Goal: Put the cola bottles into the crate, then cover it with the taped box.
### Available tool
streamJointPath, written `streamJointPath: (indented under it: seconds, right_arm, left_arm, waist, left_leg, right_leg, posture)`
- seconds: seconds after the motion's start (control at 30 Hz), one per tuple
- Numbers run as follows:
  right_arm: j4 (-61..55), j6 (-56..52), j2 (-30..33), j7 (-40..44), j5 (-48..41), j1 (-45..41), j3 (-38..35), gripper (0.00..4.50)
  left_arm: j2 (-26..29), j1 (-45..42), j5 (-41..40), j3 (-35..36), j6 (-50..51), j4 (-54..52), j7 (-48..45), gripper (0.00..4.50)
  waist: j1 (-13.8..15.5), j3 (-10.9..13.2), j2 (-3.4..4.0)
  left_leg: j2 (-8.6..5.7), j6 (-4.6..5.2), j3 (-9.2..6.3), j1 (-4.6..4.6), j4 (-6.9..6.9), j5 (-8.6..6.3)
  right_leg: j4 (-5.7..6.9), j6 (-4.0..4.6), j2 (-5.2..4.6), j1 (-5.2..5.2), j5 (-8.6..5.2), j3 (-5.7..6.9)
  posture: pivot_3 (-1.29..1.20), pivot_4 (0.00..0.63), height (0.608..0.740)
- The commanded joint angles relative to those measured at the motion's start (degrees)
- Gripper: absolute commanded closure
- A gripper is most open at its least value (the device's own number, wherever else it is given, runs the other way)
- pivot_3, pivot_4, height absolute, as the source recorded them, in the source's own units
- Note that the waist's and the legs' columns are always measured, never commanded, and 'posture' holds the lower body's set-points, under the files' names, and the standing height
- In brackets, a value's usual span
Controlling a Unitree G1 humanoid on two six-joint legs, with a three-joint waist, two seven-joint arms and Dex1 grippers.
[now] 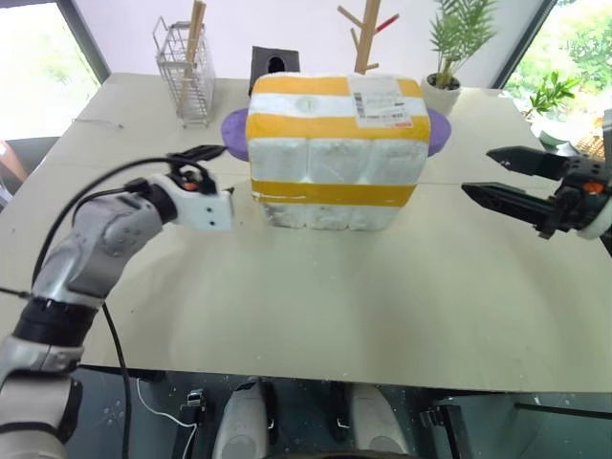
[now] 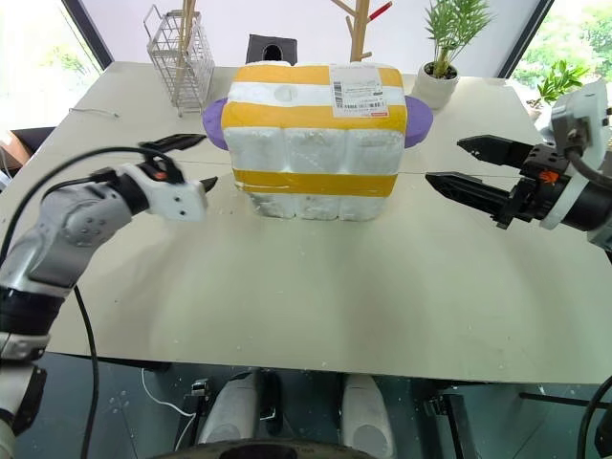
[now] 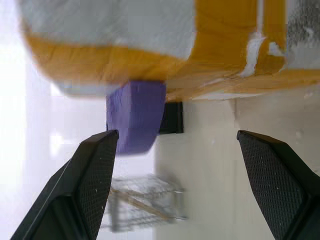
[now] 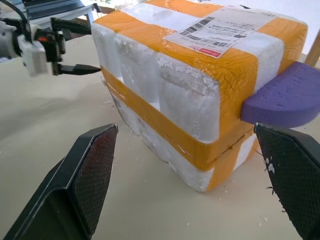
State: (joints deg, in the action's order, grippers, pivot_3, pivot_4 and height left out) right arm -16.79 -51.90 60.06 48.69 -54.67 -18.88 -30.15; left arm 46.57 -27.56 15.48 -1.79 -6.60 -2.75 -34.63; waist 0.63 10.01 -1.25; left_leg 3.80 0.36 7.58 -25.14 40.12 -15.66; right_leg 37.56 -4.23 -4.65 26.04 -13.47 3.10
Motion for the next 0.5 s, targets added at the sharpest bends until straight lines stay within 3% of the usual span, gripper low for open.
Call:
streamJointPath:
  seconds: [0.03,0.1,0.2,0.3,0.5]
  right_arm:
    - [1.09,1.95,1.00,1.02,1.27,-0.49,-1.34,0.00]
    - [1.98,2.25,1.06,1.64,1.72,-1.21,-0.51,0.00]
    - [4.05,2.95,1.24,2.87,2.66,-3.28,1.52,0.00]
    - [6.07,3.60,1.55,4.45,3.80,-5.05,3.55,0.00]
    - [7.79,4.62,1.40,6.86,5.80,-7.44,6.50,0.00]
  left_arm:
    - [-2.47,-1.59,-27.64,14.32,32.16,-7.84,-8.51,0.54]
    - [-2.35,-6.52,-42.83,21.85,51.70,-6.95,-10.73,0.54]
    - [4.54,-7.59,-55.54,27.07,60.27,-6.04,-22.53,0.54]
    - [10.22,-7.67,-57.84,26.46,59.82,-4.03,-29.02,0.54]
    - [15.75,-10.58,-56.29,21.28,55.50,0.91,-35.64,0.54]
  waist:
    - [0.04,0.00,0.00]
    - [0.07,0.01,-0.01]
    - [-0.38,0.02,-0.03]
    - [-1.01,0.00,0.00]
    - [-1.19,0.00,0.02]
  left_leg:
    - [0.01,-0.03,-0.04,0.01,0.03,0.02]
    - [-0.01,-0.05,-0.10,0.07,0.03,0.03]
    - [-0.03,-0.06,-0.18,0.34,0.02,0.03]
    - [-0.04,0.03,-0.10,0.93,-0.11,-0.04]
    - [-0.06,0.04,-0.12,0.99,-0.17,-0.05]
  right_leg:
    - [0.01,0.00,0.01,-0.03,0.00,0.01]
    - [0.01,-0.02,0.01,-0.14,-0.01,0.01]
    - [-0.05,-0.08,0.03,-0.48,-0.05,0.05]
    - [-0.18,-0.13,0.02,-0.97,-0.14,0.03]
    - [-0.25,-0.10,0.02,-1.07,-0.14,0.04]
  posture:
    - [0.00,0.150,0.740]
    - [0.00,0.150,0.740]
    - [0.00,0.150,0.740]
    - [0.00,0.150,0.740]
    - [0.00,0.150,0.740]
